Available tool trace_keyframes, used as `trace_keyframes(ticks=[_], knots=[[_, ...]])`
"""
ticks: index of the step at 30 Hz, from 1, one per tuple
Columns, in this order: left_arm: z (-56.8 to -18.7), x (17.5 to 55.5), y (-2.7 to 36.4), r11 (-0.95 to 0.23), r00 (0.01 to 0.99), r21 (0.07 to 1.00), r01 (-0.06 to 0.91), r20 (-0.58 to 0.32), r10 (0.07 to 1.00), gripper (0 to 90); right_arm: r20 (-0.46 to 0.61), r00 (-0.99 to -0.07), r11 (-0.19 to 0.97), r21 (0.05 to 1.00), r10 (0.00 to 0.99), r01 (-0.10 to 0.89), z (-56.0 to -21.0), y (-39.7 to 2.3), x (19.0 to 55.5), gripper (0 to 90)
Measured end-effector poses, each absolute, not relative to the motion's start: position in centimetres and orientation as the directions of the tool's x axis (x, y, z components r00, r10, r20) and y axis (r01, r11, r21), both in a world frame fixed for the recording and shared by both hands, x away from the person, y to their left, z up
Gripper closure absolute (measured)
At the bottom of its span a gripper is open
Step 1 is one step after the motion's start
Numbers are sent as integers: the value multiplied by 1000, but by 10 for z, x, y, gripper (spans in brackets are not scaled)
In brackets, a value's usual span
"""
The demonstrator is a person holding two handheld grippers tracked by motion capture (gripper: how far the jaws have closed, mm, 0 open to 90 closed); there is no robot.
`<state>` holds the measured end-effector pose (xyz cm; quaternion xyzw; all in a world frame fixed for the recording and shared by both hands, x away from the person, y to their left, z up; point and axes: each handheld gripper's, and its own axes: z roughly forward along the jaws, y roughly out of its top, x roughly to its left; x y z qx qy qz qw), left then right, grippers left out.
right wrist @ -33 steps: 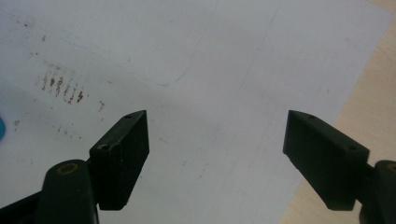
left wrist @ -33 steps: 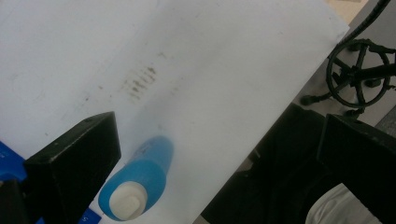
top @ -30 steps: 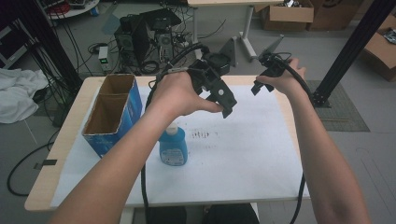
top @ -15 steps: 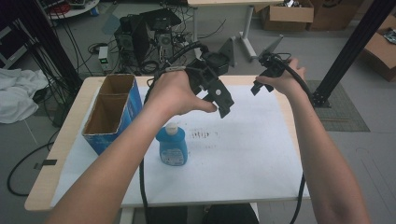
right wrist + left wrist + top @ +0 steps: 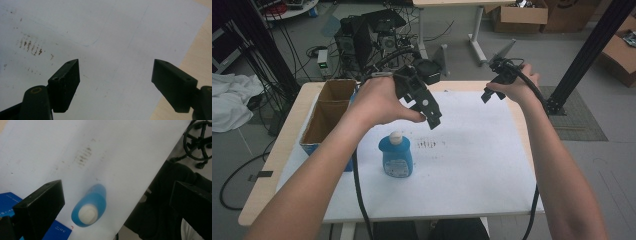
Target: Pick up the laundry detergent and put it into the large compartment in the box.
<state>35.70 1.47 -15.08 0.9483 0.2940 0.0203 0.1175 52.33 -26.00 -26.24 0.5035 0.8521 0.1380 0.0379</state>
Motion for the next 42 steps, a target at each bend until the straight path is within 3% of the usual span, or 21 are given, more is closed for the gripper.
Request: trace_keyframes(ticks=[21,42], knots=[[-189,354,60,-869,885,185,459,-5,466,37,79,-499,464,268,863,844,-265,-255,523,229],[-223,349,65,-903,912,152,402,25,410,33,78,-498,462,274,864,844,-265,-257,520,232]])
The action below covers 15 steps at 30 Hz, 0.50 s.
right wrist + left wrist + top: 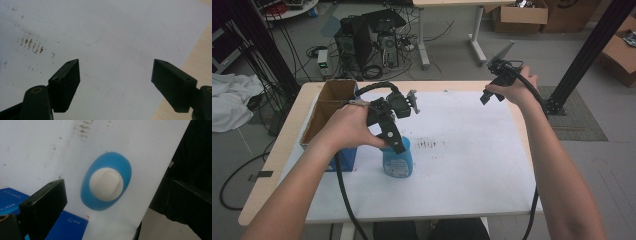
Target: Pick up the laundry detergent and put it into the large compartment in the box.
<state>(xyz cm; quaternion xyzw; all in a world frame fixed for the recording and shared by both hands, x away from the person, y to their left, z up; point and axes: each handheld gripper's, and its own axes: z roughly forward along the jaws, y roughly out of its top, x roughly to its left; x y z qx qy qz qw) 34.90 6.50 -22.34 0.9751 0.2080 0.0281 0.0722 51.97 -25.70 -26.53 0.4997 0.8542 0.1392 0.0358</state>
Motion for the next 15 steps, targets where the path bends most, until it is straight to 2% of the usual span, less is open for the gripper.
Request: trace_keyframes(ticks=[15], knots=[[-245,347,62,-920,924,132,370,53,379,29,76,-502,465,280,862,840,-266,-261,518,233]])
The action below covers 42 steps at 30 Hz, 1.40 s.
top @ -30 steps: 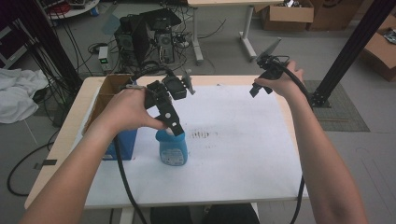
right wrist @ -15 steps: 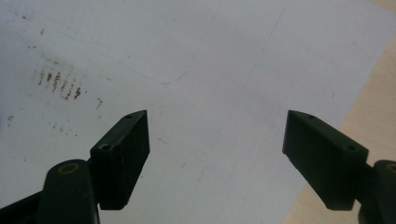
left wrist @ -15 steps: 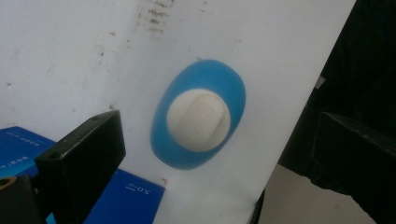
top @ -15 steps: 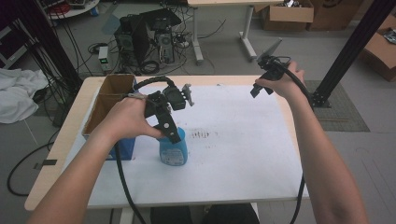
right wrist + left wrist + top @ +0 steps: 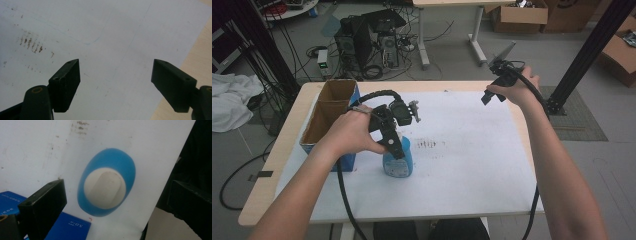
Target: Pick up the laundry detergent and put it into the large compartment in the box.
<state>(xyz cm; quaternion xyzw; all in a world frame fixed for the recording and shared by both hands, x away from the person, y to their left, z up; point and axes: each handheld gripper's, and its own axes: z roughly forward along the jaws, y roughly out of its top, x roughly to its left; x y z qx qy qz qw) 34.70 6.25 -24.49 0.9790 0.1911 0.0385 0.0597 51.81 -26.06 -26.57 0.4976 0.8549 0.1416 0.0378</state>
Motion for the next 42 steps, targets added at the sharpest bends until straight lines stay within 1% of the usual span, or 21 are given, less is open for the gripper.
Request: trace_keyframes(ticks=[3,7,8,17,30,42], knots=[[-252,348,62,-924,926,111,366,59,373,28,76,-500,463,277,863,842,-266,-261,518,234],[-256,350,61,-924,926,113,365,56,372,28,77,-499,463,275,863,843,-266,-261,518,233],[-257,351,61,-922,925,125,367,57,376,28,76,-498,463,274,864,843,-266,-261,518,234],[-267,356,57,-937,935,92,337,80,344,28,78,-498,462,274,863,844,-267,-261,519,236],[-277,359,60,-944,940,81,321,96,328,30,77,-497,462,270,864,845,-267,-263,520,236],[-284,359,57,-955,949,56,292,110,296,72,76,-499,464,269,863,844,-268,-263,520,235]])
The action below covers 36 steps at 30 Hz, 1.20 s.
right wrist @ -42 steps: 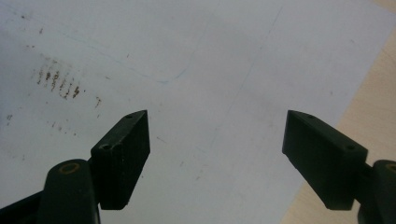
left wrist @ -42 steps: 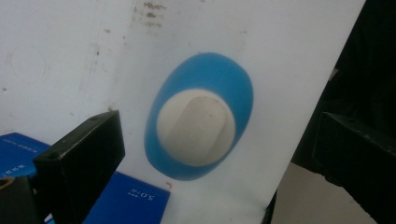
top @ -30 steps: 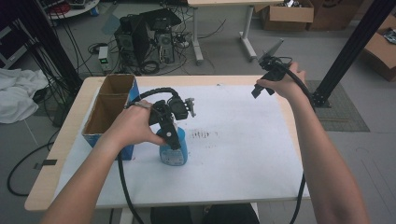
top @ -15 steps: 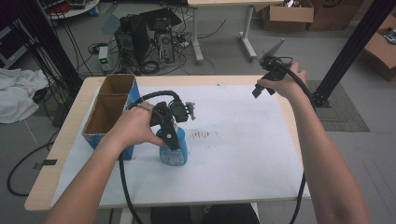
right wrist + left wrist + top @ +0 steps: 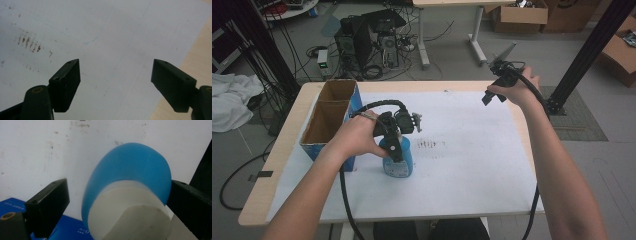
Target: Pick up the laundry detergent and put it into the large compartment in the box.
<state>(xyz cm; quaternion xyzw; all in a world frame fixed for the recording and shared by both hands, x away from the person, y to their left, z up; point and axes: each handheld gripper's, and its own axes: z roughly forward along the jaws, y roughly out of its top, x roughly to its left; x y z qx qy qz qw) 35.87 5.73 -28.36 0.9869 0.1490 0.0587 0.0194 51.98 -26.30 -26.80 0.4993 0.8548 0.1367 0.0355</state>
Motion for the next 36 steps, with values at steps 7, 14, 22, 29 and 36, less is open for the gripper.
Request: trace_keyframes(ticks=[7,14,22,29,36], knots=[[-285,359,56,-959,953,46,280,109,284,117,82,-497,460,272,864,845,-269,-264,520,236],[-284,359,57,-958,953,52,283,102,287,160,87,-497,459,274,864,845,-270,-264,520,236],[-283,360,57,-959,955,58,277,95,282,203,88,-495,456,276,864,846,-270,-264,519,237],[-283,360,56,-963,959,56,265,85,269,246,90,-494,455,275,865,847,-270,-265,520,237],[-283,360,56,-964,961,59,260,82,265,300,95,-493,454,272,865,848,-272,-265,520,237]])
